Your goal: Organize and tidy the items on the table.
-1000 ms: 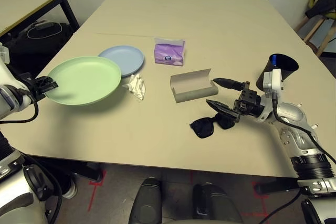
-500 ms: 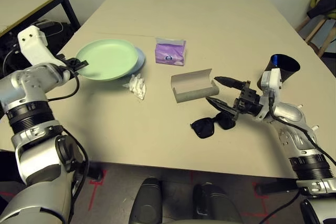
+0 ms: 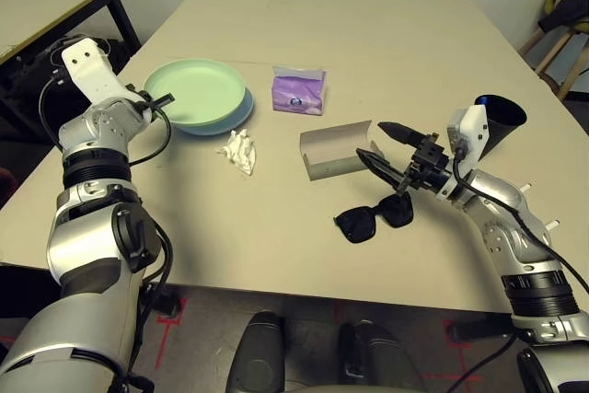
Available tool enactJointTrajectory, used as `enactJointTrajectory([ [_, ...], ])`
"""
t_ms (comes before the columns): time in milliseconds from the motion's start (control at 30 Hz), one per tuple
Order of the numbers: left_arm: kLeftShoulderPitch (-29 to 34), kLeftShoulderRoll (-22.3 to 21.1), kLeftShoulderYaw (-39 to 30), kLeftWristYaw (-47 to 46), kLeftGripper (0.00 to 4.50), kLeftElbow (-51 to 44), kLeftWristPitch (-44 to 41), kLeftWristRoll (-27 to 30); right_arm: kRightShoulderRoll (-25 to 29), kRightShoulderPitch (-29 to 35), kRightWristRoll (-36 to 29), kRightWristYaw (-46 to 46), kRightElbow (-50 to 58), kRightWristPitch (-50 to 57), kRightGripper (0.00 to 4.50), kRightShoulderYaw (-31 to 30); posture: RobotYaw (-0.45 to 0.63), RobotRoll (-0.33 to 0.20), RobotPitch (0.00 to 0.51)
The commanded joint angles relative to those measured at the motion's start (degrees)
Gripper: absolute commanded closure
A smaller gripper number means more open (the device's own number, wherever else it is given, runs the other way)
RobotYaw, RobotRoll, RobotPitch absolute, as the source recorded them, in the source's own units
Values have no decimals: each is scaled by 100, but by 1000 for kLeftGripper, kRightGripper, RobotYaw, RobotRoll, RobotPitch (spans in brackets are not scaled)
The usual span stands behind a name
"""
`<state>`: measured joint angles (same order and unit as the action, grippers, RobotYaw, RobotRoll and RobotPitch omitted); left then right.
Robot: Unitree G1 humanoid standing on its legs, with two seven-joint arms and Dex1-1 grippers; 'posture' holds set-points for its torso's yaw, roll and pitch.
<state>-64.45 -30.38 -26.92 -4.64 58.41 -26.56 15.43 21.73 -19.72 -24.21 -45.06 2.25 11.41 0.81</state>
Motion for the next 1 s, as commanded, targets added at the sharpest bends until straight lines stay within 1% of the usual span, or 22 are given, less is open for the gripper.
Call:
enactJointTrajectory([
  [33,-203,38,28,-40,4475,385,422,-24,27,60,-48,29,141,113,0,37,237,0,77],
  [233,-307,91,96,-48,4475,795,894,-57,53,86,-58,54,226,161,0,75,227,0,77],
  [267,-292,106,124,-81,4252,827,1053,-88,53,98,-57,63,245,164,0,79,227,0,77],
  [333,-259,143,142,-47,3770,886,1323,-95,57,110,-54,71,251,158,0,87,214,0,74],
  [467,-97,179,357,285,2181,862,1692,-239,63,140,-53,92,264,144,0,96,212,0,74],
  [633,140,183,512,1198,164,619,1984,-179,76,155,-51,96,236,113,0,109,217,0,70],
  [667,184,174,554,1360,45,561,2026,-194,77,151,-50,93,225,106,0,111,217,0,70],
  [767,329,150,625,1847,45,340,1938,-129,84,126,-52,76,169,80,0,126,223,0,71],
  [833,569,113,685,2490,45,-28,1865,-17,82,100,-43,70,129,58,0,127,225,0,72],
  [933,792,78,732,2877,45,-428,1517,66,81,93,-39,70,115,47,0,124,226,0,74],
  [1000,1010,14,882,3178,45,-760,1168,49,78,111,-40,74,135,47,0,120,226,0,74],
])
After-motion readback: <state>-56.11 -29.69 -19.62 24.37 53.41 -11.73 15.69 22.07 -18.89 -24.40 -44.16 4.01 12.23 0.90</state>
